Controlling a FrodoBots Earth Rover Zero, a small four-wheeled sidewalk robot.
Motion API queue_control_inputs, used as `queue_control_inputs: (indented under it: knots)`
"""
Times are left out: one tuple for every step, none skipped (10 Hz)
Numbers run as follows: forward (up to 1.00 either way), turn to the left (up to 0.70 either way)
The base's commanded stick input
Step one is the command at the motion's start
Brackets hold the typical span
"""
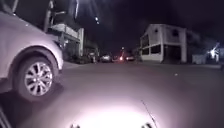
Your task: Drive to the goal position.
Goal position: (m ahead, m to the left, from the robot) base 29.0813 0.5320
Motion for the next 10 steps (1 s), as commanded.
queue_control_inputs:
  knots:
    - [0.7,0.0]
    - [0.7,0.0]
    - [0.7,0.0]
    - [0.7,0.0]
    - [0.7,0.0]
    - [0.7,0.0]
    - [0.7,0.0]
    - [0.7,0.0]
    - [0.7,0.0]
    - [0.7,0.0]
